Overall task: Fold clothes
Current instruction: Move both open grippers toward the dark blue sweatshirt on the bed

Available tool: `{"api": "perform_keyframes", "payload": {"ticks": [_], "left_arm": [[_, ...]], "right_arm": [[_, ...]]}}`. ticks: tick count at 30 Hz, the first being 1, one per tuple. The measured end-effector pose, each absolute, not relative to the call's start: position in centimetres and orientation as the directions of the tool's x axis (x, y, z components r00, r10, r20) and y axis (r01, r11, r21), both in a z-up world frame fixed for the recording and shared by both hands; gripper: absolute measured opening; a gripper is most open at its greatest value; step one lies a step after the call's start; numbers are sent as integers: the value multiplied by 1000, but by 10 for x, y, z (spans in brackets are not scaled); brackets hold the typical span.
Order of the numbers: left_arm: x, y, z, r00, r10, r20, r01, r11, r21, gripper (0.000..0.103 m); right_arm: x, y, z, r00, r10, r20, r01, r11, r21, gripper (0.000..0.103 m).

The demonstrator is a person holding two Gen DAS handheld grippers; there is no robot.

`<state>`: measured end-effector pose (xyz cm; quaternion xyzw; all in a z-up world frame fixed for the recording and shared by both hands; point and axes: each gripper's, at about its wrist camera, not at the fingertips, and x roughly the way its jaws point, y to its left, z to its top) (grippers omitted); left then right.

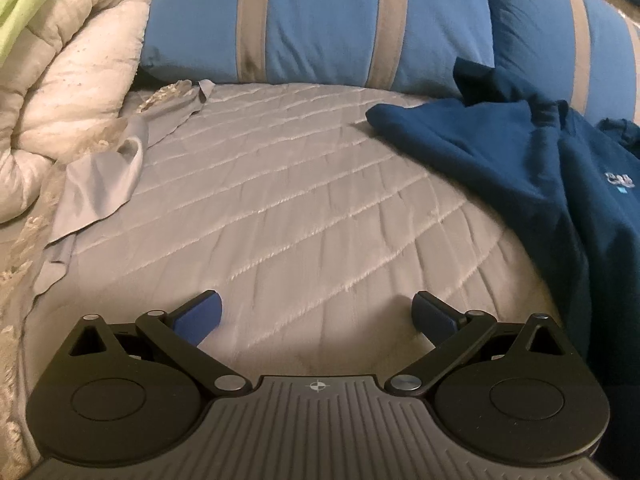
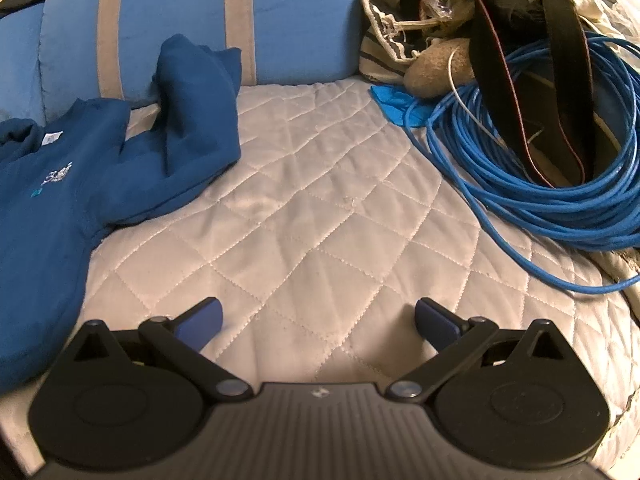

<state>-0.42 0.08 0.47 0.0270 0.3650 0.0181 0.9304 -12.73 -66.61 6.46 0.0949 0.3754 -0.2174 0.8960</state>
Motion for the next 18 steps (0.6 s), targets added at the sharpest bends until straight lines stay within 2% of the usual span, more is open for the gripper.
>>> {"api": "perform_keyframes", "payload": {"ticks": [5, 10, 18], "left_arm": [[-24, 2, 10, 754, 73, -653, -35, 997, 71, 103], [-43, 7, 24, 734, 89, -673, -37, 995, 91, 103], [-86, 7, 64, 807, 135, -574, -83, 990, 117, 103]], "right_arm": [[-124, -668, 61, 638, -324, -698, 459, 889, 7, 102], [-131, -665, 63, 657, -325, -680, 451, 893, 8, 102], [-137, -665, 70, 647, -329, -688, 430, 903, -27, 103]]}}
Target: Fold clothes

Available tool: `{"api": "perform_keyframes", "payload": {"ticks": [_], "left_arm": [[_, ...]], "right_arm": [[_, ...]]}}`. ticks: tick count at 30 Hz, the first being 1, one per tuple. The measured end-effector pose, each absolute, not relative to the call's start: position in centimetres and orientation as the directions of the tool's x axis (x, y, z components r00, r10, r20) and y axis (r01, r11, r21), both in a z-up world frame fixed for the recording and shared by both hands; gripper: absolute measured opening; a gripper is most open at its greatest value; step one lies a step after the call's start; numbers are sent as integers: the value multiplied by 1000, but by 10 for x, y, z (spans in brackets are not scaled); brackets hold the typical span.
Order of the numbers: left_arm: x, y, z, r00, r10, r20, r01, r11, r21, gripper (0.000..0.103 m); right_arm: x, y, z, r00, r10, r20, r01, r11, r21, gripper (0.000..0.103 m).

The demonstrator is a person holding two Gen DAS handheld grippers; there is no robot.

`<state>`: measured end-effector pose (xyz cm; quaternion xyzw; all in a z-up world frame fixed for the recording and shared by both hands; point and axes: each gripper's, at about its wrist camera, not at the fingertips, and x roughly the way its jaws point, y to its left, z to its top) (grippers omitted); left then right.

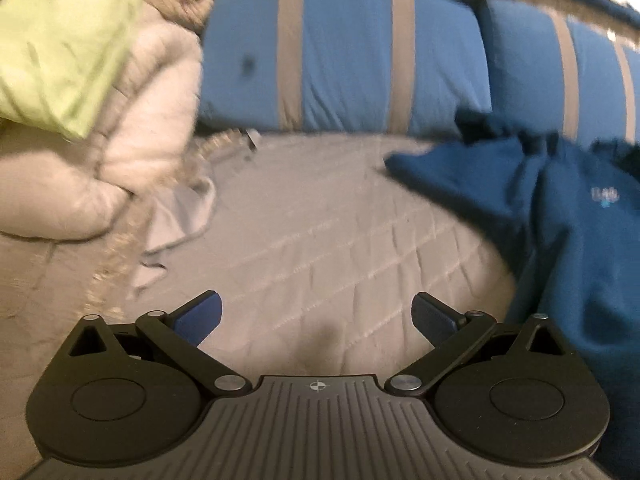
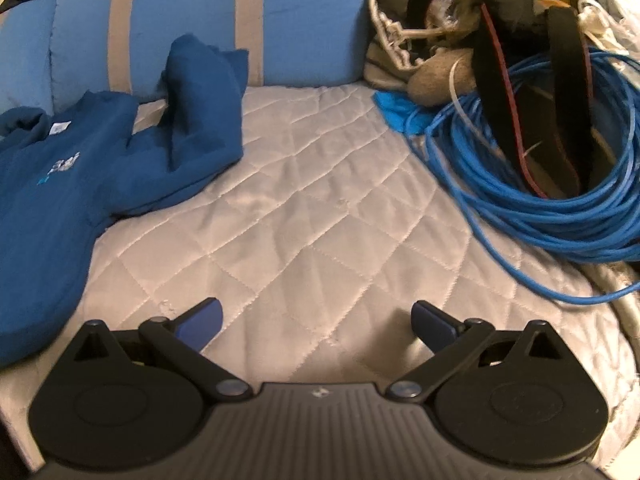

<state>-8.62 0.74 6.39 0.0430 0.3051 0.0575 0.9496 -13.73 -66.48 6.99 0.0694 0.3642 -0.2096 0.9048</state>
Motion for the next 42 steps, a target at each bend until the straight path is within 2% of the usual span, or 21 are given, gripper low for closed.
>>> {"api": "perform_keyframes", "payload": {"ticks": [6, 9, 16, 22, 26, 28, 31, 38, 42], "left_arm": [[-105, 13, 102, 853, 159, -497, -138, 987, 79, 103], [-119, 10, 113, 885, 134, -445, -127, 991, 46, 103], [-136, -7, 124, 905, 65, -420, -57, 998, 32, 103], [-147, -19, 136, 908, 53, -416, -27, 997, 67, 103], [-156, -26, 144, 912, 37, -410, 3, 995, 95, 103], [-159, -30, 147, 912, 30, -410, 15, 994, 107, 103], [-162, -32, 149, 912, 21, -409, 26, 994, 109, 103], [-170, -33, 154, 919, -10, -394, 43, 996, 77, 103], [-178, -38, 155, 925, -11, -381, 51, 994, 97, 103]], "right_arm": [[-154, -666, 93, 694, -265, -669, 412, 909, 67, 103], [-164, -663, 109, 730, -178, -660, 353, 925, 142, 103], [-197, -646, 150, 802, 29, -596, 192, 933, 304, 103], [-229, -620, 178, 788, 168, -593, 64, 935, 350, 102], [-241, -608, 185, 718, 311, -623, -3, 896, 444, 93], [-247, -606, 185, 694, 375, -614, -13, 860, 510, 91], [-255, -600, 182, 665, 443, -601, -9, 809, 588, 81], [-263, -582, 177, 620, 507, -599, 11, 758, 652, 56], [-264, -571, 179, 601, 512, -614, 19, 759, 651, 48]]}}
